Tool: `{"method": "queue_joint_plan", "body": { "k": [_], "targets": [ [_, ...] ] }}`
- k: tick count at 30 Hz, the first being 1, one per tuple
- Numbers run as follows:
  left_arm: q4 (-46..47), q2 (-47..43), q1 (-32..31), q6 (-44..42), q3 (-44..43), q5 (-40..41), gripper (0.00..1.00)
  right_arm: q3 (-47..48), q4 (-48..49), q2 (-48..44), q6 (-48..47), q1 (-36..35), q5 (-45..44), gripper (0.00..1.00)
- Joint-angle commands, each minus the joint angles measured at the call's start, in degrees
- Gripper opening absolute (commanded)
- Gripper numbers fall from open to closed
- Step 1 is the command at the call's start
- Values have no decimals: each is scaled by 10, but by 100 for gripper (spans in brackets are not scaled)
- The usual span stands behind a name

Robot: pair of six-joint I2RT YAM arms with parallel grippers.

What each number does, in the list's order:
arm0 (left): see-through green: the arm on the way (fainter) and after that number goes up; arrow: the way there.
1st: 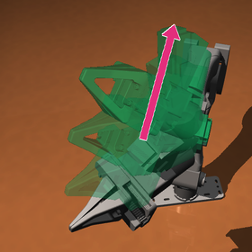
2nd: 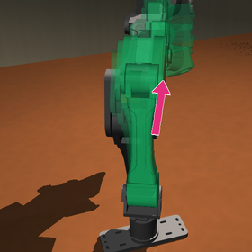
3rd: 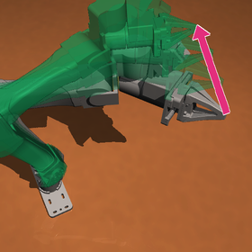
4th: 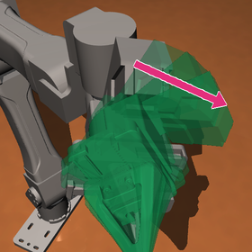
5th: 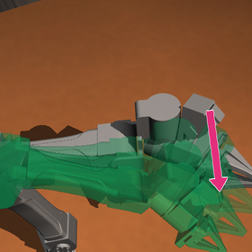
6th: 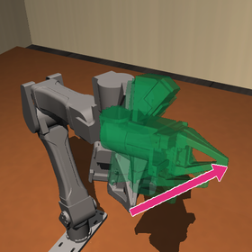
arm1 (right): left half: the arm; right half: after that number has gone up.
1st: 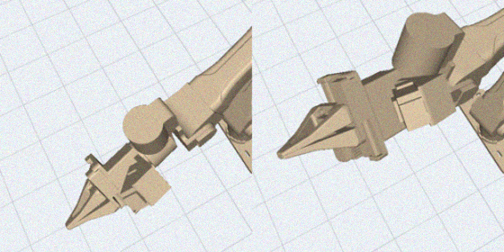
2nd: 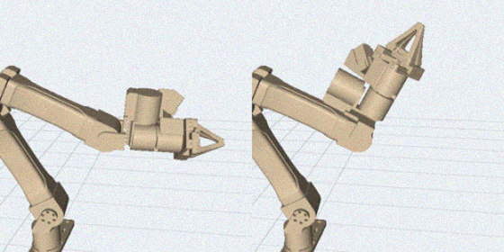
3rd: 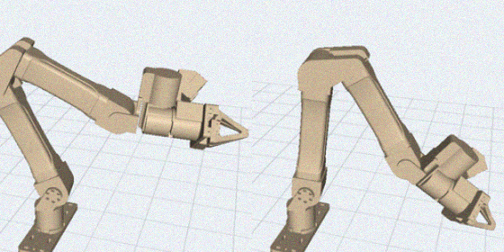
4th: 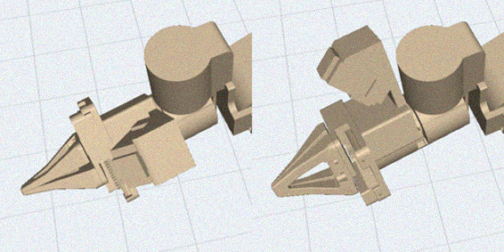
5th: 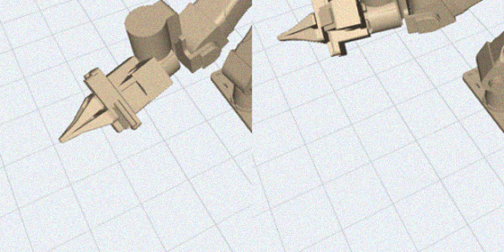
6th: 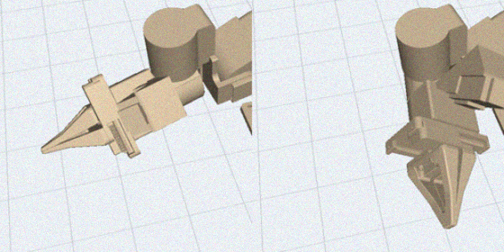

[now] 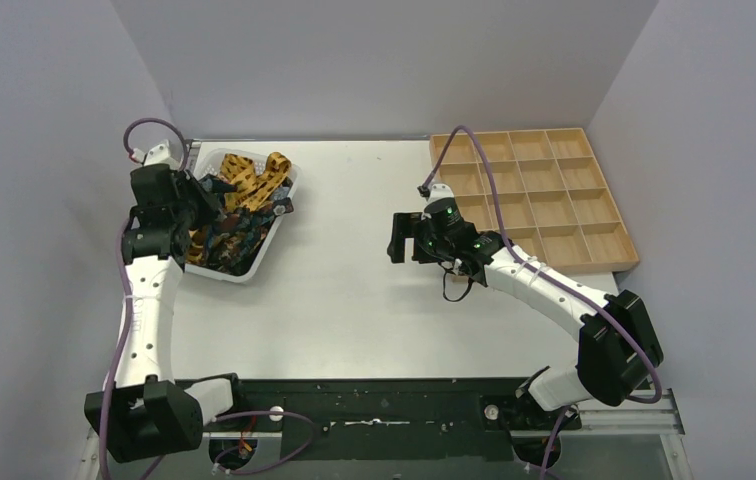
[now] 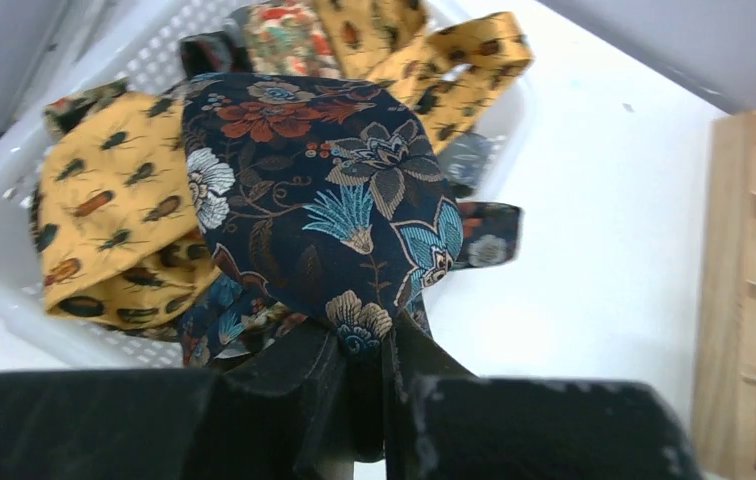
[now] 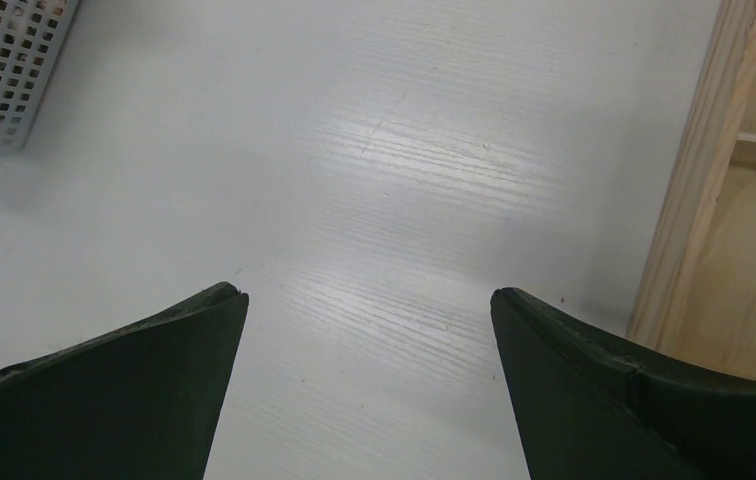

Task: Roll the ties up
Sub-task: Pick up the tie from the bin, then place the tie at the center of the board.

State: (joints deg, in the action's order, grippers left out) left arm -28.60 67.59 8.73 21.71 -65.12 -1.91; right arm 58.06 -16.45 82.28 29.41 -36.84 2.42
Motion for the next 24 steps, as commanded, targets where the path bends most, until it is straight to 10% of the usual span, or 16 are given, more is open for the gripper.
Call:
{"method": "queue_joint_plan", "body": {
  "k": [1,12,24],
  "targets": [
    [-10,-17,1,-11,-24,-139,0,-8,27,-14,16,-2,19,100],
    [69,-37,-153,37,-48,-256,0,-37,79,-42,54,15,54,100],
    [137,33,-467,25,-12,-118,0,-83,36,-143,80,102,-77,100]
  ]
}}
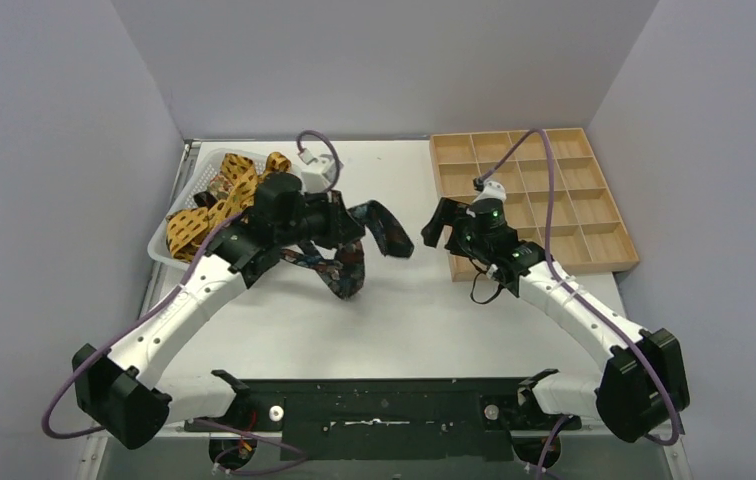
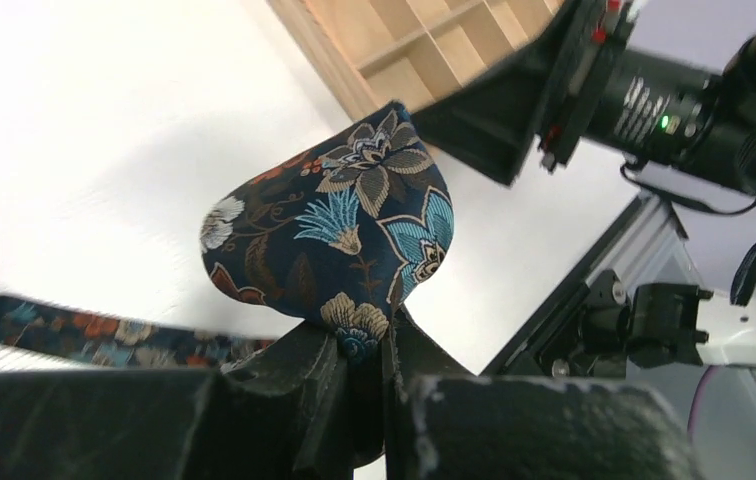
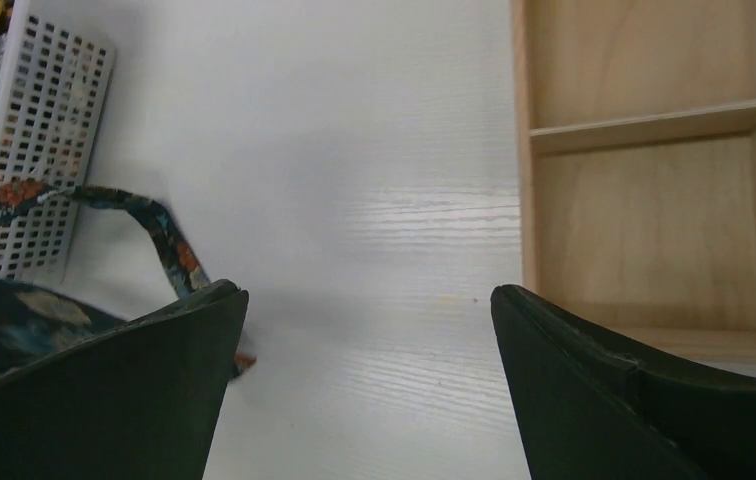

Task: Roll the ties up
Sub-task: Place the tie at the center of the board.

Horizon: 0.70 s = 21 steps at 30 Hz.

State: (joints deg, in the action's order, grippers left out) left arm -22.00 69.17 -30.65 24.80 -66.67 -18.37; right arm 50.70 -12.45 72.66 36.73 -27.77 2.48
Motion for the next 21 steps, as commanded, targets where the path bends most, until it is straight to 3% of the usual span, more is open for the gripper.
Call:
{"method": "queue_joint_plan", "body": {
  "k": [1,3,4,6,9,14,17,21],
  "targets": [
    [85,23,-88,0,19,62,0,-14,-8,-55,4,15,-88,100],
    [100,43,-105,10,54,64,3,-14,-22,-63,-7,20,-99,100],
    [110,55,-111,14,71,58,13,-13,-32,-63,-12,22,-102,100],
    [133,77,-126,20,98,47,23,-12,-45,-63,-21,23,-108,100],
    [131,109,-170,16,108,44,63,-14,-58,-63,-36,25,-106,100],
    [62,59,-198,15,117,167,94,-15,-91,-68,-40,28,-82,100],
    [37,-7,-178,26,148,194,97,-19,-118,-61,-32,30,-55,100],
    [5,-61,-96,59,207,184,97,-40,-142,-56,1,31,-31,100]
  ]
}}
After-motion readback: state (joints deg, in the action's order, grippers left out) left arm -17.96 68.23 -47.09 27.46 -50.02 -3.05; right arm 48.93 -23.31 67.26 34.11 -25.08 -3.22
